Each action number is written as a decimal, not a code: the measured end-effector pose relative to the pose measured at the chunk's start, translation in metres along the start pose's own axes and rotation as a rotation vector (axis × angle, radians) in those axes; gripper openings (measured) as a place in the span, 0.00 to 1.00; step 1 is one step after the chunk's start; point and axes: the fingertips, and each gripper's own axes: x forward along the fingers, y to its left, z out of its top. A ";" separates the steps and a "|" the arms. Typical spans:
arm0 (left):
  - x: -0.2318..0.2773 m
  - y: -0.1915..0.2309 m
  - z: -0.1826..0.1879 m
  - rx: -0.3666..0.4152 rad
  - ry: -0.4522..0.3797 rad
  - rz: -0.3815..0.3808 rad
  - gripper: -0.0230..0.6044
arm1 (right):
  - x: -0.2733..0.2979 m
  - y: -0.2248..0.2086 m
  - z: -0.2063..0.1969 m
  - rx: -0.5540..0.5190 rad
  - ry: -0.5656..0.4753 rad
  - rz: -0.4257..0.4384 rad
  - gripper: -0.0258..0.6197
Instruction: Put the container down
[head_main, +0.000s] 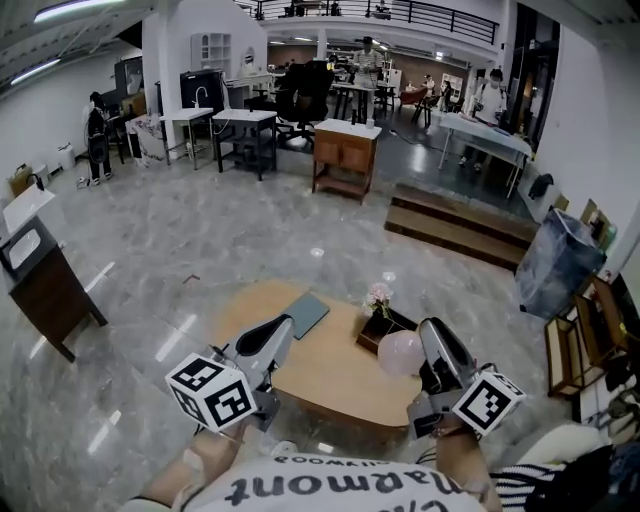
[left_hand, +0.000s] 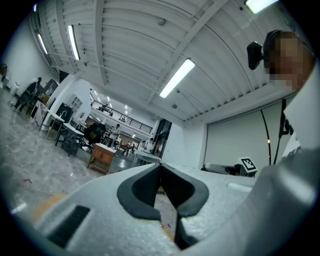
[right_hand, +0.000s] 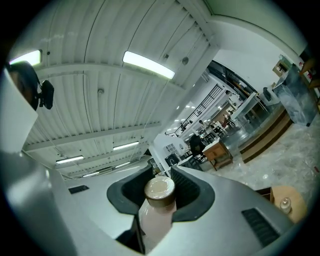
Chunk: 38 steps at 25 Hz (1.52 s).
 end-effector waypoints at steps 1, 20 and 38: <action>0.007 0.008 0.004 0.003 0.002 -0.012 0.06 | 0.009 -0.002 0.001 -0.004 -0.009 -0.002 0.22; 0.095 0.153 0.023 -0.036 0.070 -0.162 0.06 | 0.157 -0.034 -0.027 -0.041 -0.075 -0.114 0.22; 0.129 0.189 -0.077 -0.150 0.228 -0.208 0.06 | 0.190 -0.108 -0.098 0.033 0.055 -0.228 0.22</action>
